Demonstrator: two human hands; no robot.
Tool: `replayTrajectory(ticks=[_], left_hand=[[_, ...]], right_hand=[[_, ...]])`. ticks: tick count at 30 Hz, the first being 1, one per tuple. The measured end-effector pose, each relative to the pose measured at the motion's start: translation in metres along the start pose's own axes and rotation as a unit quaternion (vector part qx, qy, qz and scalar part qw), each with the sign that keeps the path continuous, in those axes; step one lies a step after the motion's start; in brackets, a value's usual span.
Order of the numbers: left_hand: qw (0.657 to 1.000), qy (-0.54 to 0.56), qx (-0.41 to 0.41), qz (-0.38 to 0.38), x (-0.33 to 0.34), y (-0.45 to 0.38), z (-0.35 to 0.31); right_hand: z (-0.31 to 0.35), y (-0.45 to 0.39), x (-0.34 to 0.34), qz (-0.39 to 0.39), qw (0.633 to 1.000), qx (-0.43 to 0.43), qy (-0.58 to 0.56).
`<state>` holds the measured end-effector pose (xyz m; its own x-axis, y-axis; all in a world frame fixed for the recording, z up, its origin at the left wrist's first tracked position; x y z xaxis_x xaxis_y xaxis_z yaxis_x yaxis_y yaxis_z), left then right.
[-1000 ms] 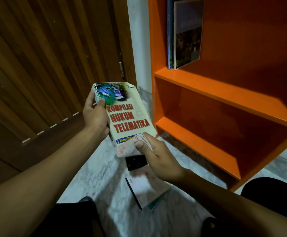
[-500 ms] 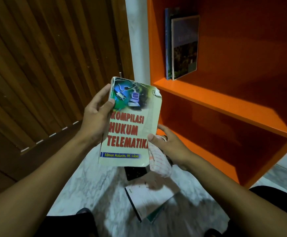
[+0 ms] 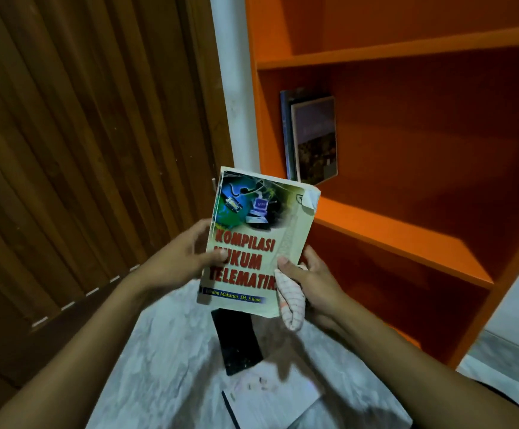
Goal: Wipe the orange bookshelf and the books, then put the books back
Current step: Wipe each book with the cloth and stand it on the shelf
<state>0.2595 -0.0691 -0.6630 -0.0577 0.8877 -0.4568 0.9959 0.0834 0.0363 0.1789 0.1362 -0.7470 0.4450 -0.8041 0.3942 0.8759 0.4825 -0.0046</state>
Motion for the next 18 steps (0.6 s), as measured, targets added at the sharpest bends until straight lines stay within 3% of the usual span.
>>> replayTrajectory(ticks=[5, 10, 14, 16, 18], left_hand=[[0.998, -0.033, -0.012, -0.06, 0.0, -0.014, -0.022], [0.995, 0.067, -0.004, -0.077, 0.012, -0.045, -0.061], [0.99, 0.062, 0.028, -0.127, 0.03, -0.084, -0.082], [0.985, 0.056, 0.03, -0.163, 0.04, -0.111, -0.086], [0.982, 0.042, 0.027, -0.181, 0.05, -0.142, -0.086]], right_hand=[[0.055, -0.014, -0.007, 0.008, 0.999, -0.02, 0.048], [0.122, -0.044, -0.018, -0.004, 0.989, -0.037, 0.146], [0.165, -0.059, -0.032, -0.118, 0.956, -0.089, 0.252], [0.178, -0.061, -0.038, -0.171, 0.945, -0.119, 0.251], [0.183, -0.062, -0.042, -0.173, 0.953, -0.124, 0.216]])
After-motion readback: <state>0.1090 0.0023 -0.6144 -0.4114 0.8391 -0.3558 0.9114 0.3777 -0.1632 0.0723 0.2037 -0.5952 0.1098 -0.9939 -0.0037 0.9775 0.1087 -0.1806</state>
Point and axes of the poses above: each hand's wrist, its own y-axis away from the middle knuckle, its own x-axis out of the palm, z = x × y, the point moved 4 cm from there along -y, towards the middle knuckle, and after that the axes turned 5 degrees about -y, right-handed, at the moved point
